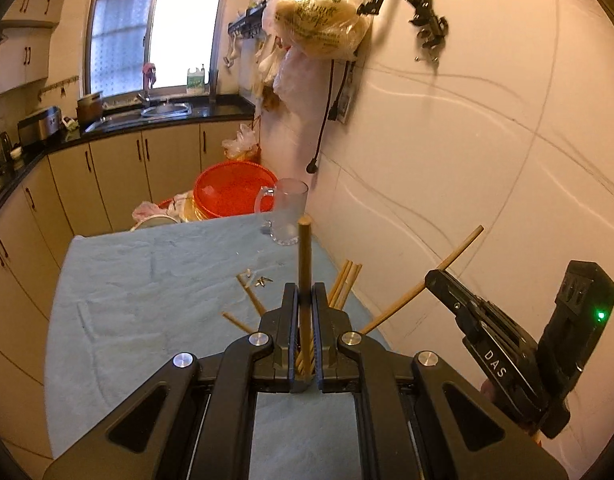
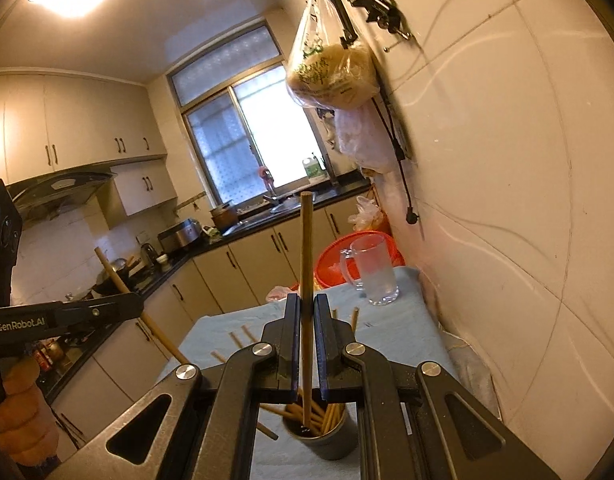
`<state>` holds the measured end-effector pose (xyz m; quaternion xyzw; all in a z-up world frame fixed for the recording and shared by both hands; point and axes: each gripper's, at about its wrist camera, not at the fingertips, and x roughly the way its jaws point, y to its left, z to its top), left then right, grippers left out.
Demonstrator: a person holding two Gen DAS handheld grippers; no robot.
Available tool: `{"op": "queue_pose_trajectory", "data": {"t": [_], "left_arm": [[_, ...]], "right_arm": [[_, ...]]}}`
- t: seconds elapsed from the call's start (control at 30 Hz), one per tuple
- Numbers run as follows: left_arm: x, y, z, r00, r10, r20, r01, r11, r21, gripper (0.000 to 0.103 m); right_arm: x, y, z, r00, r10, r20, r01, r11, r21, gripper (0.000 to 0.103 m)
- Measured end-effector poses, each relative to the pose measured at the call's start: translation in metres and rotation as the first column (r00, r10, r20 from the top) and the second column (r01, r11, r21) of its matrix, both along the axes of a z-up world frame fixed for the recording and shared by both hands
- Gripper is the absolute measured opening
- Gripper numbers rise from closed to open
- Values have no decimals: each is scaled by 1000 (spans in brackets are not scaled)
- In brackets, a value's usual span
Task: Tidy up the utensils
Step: 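Lower both chopsticks into the black holder cup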
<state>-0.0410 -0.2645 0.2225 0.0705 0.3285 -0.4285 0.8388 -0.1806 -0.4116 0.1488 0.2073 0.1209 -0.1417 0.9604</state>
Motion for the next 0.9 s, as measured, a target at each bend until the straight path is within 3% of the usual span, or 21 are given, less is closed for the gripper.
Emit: {"op": "queue_pose_trajectory", "data": {"t": [0.4, 0.73, 0.83, 0.9], "left_arm": [[34, -32, -71, 995, 29, -99, -20, 996, 92, 6], [38, -19, -87, 995, 53, -82, -45, 994, 96, 7], [38, -16, -87, 995, 58, -83, -50, 994, 96, 7], [37, -14, -87, 995, 60, -84, -52, 994, 97, 7]], "right_arm": [[46, -8, -51, 989, 22, -147, -19, 1000, 17, 8], [71, -6, -76, 969, 18, -247, -19, 1000, -4, 9], [74, -3, -75, 967, 14, -255, -20, 1000, -21, 17], [72, 0, -74, 968, 10, -252, -18, 999, -30, 28]]}}
